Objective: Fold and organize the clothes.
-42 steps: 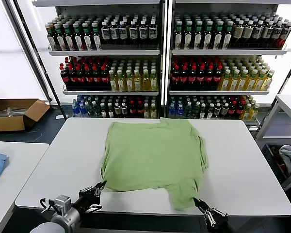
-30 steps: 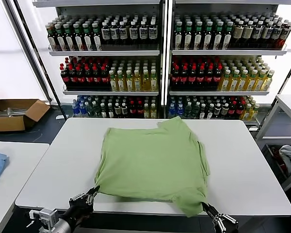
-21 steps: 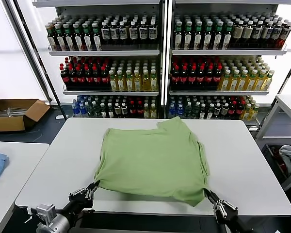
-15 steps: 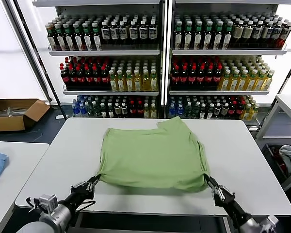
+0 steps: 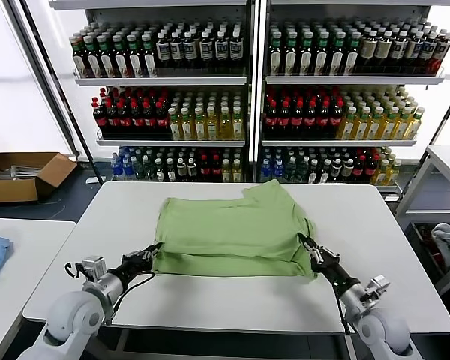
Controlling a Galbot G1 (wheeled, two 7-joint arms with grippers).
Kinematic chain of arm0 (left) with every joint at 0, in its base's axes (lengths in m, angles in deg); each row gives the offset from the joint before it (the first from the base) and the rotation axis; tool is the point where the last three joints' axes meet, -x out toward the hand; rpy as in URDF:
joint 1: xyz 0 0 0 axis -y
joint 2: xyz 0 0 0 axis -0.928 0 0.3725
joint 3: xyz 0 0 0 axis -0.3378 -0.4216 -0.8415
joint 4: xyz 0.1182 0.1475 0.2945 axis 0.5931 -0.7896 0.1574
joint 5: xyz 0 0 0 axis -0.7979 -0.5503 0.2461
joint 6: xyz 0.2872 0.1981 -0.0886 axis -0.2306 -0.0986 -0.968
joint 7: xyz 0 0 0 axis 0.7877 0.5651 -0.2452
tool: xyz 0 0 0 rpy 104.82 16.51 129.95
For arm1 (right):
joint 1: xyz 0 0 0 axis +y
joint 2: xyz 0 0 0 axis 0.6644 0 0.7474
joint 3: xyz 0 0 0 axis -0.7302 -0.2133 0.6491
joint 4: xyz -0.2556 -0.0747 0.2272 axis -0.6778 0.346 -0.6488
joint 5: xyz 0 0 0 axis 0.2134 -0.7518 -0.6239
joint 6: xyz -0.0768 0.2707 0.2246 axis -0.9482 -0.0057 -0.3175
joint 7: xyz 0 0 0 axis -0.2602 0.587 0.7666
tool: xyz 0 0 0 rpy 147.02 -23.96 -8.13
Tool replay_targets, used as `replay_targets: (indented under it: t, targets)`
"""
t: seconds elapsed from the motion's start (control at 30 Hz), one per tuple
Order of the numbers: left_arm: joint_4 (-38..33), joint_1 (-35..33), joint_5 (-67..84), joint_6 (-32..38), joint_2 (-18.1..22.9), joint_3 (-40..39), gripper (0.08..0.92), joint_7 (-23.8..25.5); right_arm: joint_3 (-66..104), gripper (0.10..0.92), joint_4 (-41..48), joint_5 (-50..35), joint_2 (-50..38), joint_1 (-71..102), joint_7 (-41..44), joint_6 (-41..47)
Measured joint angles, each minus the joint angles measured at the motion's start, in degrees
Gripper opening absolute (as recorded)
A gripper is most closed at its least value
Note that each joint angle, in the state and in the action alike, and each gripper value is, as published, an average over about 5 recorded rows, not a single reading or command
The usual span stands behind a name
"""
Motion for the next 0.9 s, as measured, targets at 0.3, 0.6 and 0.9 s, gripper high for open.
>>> replay_targets:
  t: [0.3,0.6,0.9]
  targets:
    - [2.52,1.33,-0.96,-0.19,-1.65,0.29,0.412,-0.39,-0.89,0.426,-0.59,6.95,-2.89,-0.78,-4.63,3.69]
    - [0.06,-3.44,-1.88,-0.25,-1.56,2.12,0.672,-0.4,2.37,0.686,-6.15,10.73,-4.99,5.2,-8.39,7.42]
    - [0.4,-4.92,-2.59,-0.91,0.06,1.27,0.755,-0.31,2.52,0.756,-8.91,12.51,-4.92,8.63,-11.42,12.0]
